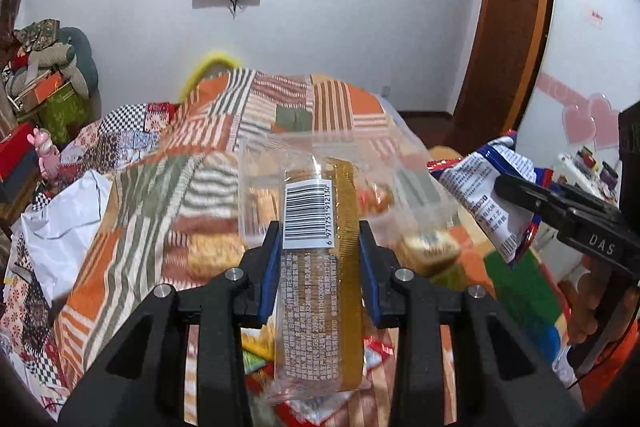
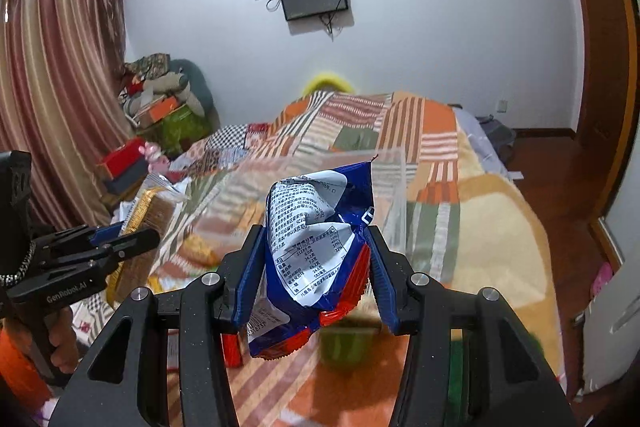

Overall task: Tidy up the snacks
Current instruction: 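Carry the bread roll and chip bag over the clear box and release them, then grasp the yellow fries bag with the left tool while the right tool grasps the green jelly cup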

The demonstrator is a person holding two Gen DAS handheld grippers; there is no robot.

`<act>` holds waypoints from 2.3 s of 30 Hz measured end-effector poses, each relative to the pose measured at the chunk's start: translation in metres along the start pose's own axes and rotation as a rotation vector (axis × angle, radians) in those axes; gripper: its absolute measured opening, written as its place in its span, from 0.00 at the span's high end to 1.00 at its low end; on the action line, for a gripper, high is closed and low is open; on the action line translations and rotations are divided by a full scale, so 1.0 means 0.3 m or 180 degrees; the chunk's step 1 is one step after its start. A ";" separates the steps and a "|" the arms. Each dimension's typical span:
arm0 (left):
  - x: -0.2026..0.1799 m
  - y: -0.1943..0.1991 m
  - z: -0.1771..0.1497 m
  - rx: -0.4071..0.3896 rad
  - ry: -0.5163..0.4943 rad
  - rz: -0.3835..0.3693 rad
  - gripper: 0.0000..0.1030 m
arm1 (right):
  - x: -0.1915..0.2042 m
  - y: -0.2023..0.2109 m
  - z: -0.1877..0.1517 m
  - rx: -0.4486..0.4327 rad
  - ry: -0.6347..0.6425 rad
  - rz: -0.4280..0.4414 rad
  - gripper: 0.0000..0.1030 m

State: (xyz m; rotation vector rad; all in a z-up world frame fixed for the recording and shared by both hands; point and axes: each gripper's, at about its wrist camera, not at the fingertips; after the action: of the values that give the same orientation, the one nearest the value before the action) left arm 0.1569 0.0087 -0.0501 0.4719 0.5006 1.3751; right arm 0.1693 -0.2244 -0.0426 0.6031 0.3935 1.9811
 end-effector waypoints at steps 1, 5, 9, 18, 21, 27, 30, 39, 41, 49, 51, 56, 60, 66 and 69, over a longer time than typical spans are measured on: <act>0.006 -0.006 0.021 -0.0025 0.0007 0.0000 0.66 | 0.001 -0.008 0.014 -0.0020 -0.0002 -0.0011 0.56; 0.026 -0.043 0.076 -0.0071 -0.0002 0.0038 0.66 | 0.001 -0.037 0.040 -0.0071 0.0000 -0.0050 0.56; 0.041 -0.099 0.120 -0.0062 0.0008 0.0080 0.66 | 0.012 -0.080 0.062 -0.0064 0.0018 -0.0058 0.56; 0.070 -0.257 0.192 0.0025 0.0036 0.0123 0.66 | -0.001 -0.206 0.099 0.0054 0.0045 -0.0147 0.56; 0.077 -0.317 0.215 0.0070 0.0062 0.0131 0.66 | -0.015 -0.241 0.110 0.0093 0.0050 -0.0214 0.56; 0.078 -0.433 0.238 0.0200 0.0109 0.0159 0.66 | -0.046 -0.300 0.110 0.0198 0.0069 -0.0325 0.56; 0.078 -0.482 0.240 0.0276 0.0144 0.0153 0.66 | -0.052 -0.327 0.101 0.0261 0.0132 -0.0375 0.56; 0.048 -0.591 0.213 0.0512 0.0061 0.0136 0.66 | -0.076 -0.371 0.074 0.0414 0.0224 -0.0428 0.56; 0.044 -0.607 0.204 0.0580 0.0057 0.0132 0.66 | -0.076 -0.379 0.069 0.0436 0.0235 -0.0433 0.56; 0.017 -0.559 0.213 0.0446 -0.0097 0.0209 0.64 | -0.068 -0.388 0.058 0.0512 0.0269 -0.0485 0.53; 0.012 -0.542 0.217 0.0432 -0.0125 0.0200 0.64 | -0.069 -0.377 0.065 0.0511 0.0262 -0.0497 0.45; 0.016 -0.464 0.213 0.0363 -0.0139 0.0151 0.56 | -0.059 -0.321 0.077 0.0419 0.0292 -0.0483 0.32; 0.028 -0.404 0.201 0.0319 -0.0117 0.0105 0.48 | -0.039 -0.265 0.078 0.0353 0.0367 -0.0471 0.30; 0.045 -0.286 0.156 0.0275 -0.0127 0.0088 0.41 | -0.004 -0.173 0.061 0.0249 0.0464 -0.0409 0.28; 0.052 -0.231 0.116 0.0295 -0.0130 0.0089 0.38 | 0.011 -0.140 0.044 0.0222 0.0487 -0.0383 0.27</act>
State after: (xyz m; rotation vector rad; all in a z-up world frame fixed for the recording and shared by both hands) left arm 0.2347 0.0140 -0.0638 0.5832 0.5277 1.3703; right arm 0.2061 -0.2018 -0.0523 0.4615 0.5816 1.9099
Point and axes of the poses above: each gripper's, at about its wrist camera, not at the fingertips, and y roughly against the way its jaws point, x to its left, z to its top, and after that the axes turned 3 degrees about -y, right-handed
